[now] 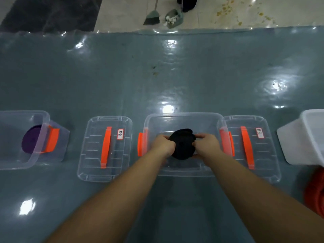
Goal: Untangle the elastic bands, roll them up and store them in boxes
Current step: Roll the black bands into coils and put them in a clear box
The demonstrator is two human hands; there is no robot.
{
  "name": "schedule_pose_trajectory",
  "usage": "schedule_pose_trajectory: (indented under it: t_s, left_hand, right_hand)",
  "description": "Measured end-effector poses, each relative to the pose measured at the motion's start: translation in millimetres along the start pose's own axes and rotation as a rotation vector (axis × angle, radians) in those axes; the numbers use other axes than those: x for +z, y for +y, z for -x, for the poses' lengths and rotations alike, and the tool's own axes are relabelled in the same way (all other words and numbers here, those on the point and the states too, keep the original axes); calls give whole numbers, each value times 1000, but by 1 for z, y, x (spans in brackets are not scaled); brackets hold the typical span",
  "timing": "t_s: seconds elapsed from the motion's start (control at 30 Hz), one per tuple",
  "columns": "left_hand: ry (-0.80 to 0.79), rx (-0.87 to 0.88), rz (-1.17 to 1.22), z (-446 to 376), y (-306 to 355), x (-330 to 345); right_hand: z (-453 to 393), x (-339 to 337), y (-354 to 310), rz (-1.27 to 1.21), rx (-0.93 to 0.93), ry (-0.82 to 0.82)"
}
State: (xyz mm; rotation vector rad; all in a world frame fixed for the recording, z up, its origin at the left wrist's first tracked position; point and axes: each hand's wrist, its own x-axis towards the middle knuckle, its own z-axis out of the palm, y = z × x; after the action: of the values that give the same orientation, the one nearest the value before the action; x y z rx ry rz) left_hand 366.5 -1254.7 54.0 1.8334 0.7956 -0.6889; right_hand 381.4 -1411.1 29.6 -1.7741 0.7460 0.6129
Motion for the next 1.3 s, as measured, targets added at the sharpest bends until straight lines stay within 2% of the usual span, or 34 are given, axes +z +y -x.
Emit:
schedule_pose_trajectory:
  t_s: [0.43,0.73,0.9,1.07,1.17,1.3]
  left_hand:
    - [135,71,-89,-42,-7,9]
    - [148,130,-413,-46,-1,11]
    - [79,155,-541,-30,4,9]
    - [-127,212,-651,-6,9,-1]
    - [-210,243,-700,13,13,-6]
    - [-161,376,-712,41,15,-11]
  right_hand:
    - [-50,11,22,133,-54,52]
    - [-49,13,17,319,-96,75]
    - [-33,9,7,580,-26,36]
    - [-3,1,-3,693,-32,-68]
    - [25,-4,-14,733,-109,-33]
    - [67,-19,-22,653,-250,31]
